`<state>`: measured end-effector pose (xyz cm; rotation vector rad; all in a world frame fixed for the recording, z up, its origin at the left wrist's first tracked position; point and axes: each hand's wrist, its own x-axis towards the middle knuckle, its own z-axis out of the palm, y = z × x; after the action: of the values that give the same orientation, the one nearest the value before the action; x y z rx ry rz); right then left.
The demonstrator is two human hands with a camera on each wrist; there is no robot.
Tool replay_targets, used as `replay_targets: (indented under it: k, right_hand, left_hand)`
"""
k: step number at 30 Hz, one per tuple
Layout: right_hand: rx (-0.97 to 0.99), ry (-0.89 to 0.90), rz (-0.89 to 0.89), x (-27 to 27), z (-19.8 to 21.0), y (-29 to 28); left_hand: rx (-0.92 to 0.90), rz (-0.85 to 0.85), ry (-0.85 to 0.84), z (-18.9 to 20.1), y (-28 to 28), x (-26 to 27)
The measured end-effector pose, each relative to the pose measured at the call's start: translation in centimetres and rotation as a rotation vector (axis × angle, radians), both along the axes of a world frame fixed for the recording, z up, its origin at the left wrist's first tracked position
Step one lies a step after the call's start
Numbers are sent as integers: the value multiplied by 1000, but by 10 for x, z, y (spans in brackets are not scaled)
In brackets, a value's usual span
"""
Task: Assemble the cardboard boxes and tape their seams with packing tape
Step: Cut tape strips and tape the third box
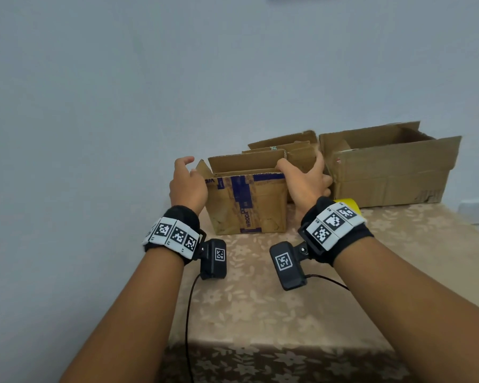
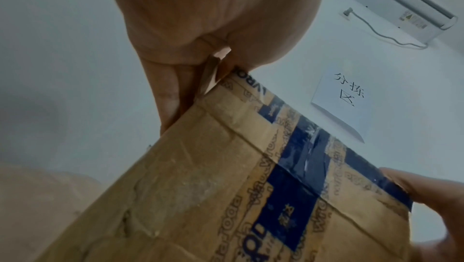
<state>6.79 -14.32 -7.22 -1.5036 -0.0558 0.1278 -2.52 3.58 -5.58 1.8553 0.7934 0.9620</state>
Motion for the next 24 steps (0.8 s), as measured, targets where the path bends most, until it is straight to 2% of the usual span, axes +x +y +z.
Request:
replay_targets:
  k: [3, 8, 15, 20, 24]
  right_hand:
    - [6, 23, 28, 3, -1, 3]
    - [124, 59, 10, -5, -1, 22]
    - [148, 32, 134, -12, -2, 35]
    - [167, 19, 165, -11, -3, 44]
    - [173, -6, 217, -15, 0, 55]
  left_hand:
    - [-7, 14, -11, -1, 0, 3]
    - [-5, 53, -12, -3, 6, 6]
    - [9, 150, 3, 1, 23, -8]
    - [-107, 154, -104, 3, 31, -17]
    - [-283, 49, -181, 0, 33, -19]
